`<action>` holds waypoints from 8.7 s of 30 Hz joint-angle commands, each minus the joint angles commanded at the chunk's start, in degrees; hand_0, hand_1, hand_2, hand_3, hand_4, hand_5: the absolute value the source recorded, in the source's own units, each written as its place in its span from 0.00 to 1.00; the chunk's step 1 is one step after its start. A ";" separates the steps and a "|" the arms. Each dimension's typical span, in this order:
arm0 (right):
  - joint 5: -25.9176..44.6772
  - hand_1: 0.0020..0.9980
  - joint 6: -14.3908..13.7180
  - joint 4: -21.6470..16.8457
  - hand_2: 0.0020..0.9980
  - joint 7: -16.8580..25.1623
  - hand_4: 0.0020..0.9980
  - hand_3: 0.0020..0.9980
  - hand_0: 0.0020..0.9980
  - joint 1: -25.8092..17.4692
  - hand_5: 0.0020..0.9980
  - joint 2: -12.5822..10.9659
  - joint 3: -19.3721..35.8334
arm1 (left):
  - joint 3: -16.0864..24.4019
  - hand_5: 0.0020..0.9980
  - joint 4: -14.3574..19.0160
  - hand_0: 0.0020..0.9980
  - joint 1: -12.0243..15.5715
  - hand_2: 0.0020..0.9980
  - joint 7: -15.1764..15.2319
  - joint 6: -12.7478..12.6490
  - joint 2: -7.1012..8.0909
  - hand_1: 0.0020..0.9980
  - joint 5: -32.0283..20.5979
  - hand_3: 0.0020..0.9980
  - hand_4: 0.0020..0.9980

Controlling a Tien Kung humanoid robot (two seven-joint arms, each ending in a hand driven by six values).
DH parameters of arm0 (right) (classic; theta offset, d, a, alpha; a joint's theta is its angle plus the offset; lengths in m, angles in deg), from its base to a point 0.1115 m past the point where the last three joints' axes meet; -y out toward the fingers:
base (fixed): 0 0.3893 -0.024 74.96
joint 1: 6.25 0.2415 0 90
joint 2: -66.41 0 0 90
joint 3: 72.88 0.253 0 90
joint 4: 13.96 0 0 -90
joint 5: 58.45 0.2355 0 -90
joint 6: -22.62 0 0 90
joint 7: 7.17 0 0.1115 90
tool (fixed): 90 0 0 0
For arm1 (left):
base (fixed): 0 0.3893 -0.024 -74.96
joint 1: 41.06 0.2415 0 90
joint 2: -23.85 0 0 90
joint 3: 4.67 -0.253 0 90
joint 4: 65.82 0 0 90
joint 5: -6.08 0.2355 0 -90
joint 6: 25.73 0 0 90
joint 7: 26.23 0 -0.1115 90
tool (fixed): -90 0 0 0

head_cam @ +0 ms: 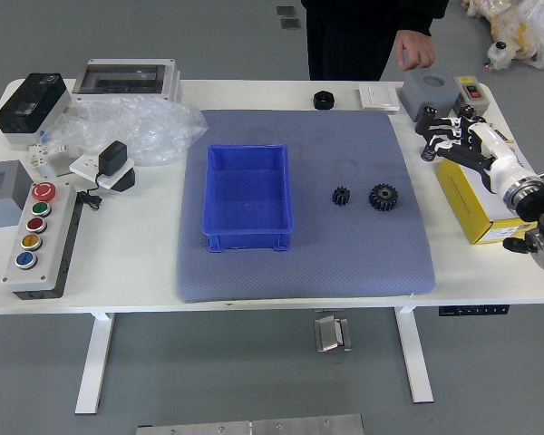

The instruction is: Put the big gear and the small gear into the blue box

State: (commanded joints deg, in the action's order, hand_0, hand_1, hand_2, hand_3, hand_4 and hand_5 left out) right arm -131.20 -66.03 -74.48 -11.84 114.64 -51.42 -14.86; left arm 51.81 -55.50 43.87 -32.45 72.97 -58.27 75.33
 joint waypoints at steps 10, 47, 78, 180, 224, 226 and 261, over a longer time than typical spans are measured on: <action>-17.43 0.68 0.96 0.98 0.85 -3.53 0.74 0.90 0.73 5.09 0.10 0.82 -10.67 | -0.01 0.30 0.00 0.85 -0.08 0.80 -0.10 0.04 0.11 0.82 0.14 0.82 0.68; -43.16 0.65 7.72 7.79 0.76 -7.17 0.81 0.85 0.72 10.53 0.14 7.94 -16.99 | -0.30 0.30 0.00 0.85 -0.01 0.80 -0.28 0.10 0.08 0.82 0.45 0.82 0.68; -44.96 0.60 5.23 12.05 0.68 -6.10 0.84 0.75 0.68 10.02 0.20 10.75 -15.49 | -0.32 0.30 0.00 0.85 -0.14 0.80 -0.28 0.07 -0.19 0.82 0.37 0.82 0.68; -42.16 0.54 3.78 -1.96 0.71 -5.30 0.94 0.96 0.65 13.97 0.43 22.96 -17.16 | -1.43 0.30 0.00 0.85 0.15 0.80 -0.60 0.24 0.07 0.82 0.93 0.82 0.68; -36.00 0.55 4.07 13.45 0.66 -2.01 0.85 0.71 0.64 13.49 0.35 13.58 -18.01 | -0.67 0.30 0.00 0.85 -0.22 0.80 -0.42 0.13 -0.22 0.82 0.54 0.82 0.68; -35.98 0.55 4.07 13.78 0.65 -2.04 0.85 0.70 0.64 13.64 0.34 13.86 -18.24 | -0.73 0.30 0.00 0.85 -0.23 0.80 -0.43 0.12 -0.18 0.82 0.53 0.82 0.68; -37.18 0.52 0.03 16.58 0.59 -1.37 0.81 0.66 0.60 13.14 0.34 17.25 -19.27 | -1.47 0.30 0.00 0.85 -0.18 0.80 -0.46 0.09 -0.20 0.82 0.43 0.82 0.68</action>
State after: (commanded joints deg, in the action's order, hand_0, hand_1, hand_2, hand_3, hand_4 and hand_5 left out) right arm -168.38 -66.00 -57.90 -13.20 127.78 -34.17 -34.14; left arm 50.34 -55.50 43.69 -32.91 73.07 -58.47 75.77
